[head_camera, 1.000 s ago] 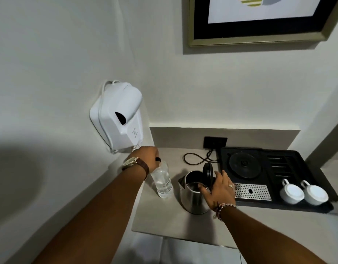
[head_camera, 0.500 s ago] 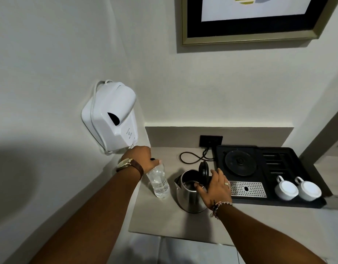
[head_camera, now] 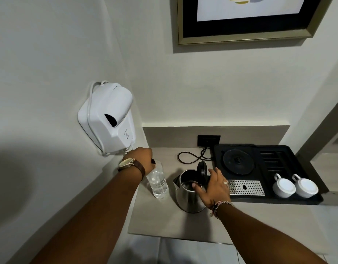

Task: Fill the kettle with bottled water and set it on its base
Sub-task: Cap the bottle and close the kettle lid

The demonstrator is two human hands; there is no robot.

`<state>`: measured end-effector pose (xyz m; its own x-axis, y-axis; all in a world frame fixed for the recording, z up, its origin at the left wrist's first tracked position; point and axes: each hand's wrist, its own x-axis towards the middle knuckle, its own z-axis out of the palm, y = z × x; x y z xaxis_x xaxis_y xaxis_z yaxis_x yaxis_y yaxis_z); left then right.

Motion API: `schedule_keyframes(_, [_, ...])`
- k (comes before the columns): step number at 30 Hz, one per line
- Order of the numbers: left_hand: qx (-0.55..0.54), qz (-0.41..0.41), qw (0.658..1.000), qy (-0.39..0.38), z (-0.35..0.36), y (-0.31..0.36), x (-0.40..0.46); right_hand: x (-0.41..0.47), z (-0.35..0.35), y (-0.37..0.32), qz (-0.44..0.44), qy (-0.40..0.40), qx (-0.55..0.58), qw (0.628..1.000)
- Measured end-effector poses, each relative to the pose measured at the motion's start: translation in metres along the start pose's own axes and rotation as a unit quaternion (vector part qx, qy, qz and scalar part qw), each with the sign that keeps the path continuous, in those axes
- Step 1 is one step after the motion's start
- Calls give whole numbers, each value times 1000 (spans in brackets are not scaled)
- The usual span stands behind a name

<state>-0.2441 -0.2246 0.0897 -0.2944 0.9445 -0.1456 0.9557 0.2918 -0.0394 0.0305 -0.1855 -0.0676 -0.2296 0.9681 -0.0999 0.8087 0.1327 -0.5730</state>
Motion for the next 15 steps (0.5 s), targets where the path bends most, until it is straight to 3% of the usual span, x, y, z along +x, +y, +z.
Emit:
schedule_keyframes(4, [-37, 24, 995, 92, 0, 13, -8, -5, -7, 12, -38, -36, 94, 994])
schedule_keyframes(8, [-132, 96, 973, 166, 3, 39, -14, 6, -18, 3, 63, -5, 273, 960])
schedule_keyframes(12, [-256, 107, 937, 212, 16, 68, -21, 15, -28, -18, 97, -50, 251, 962])
schedule_keyframes(15, [-281, 131, 939, 151, 40, 82, -26, 15, -26, -28, 83, -44, 168, 981])
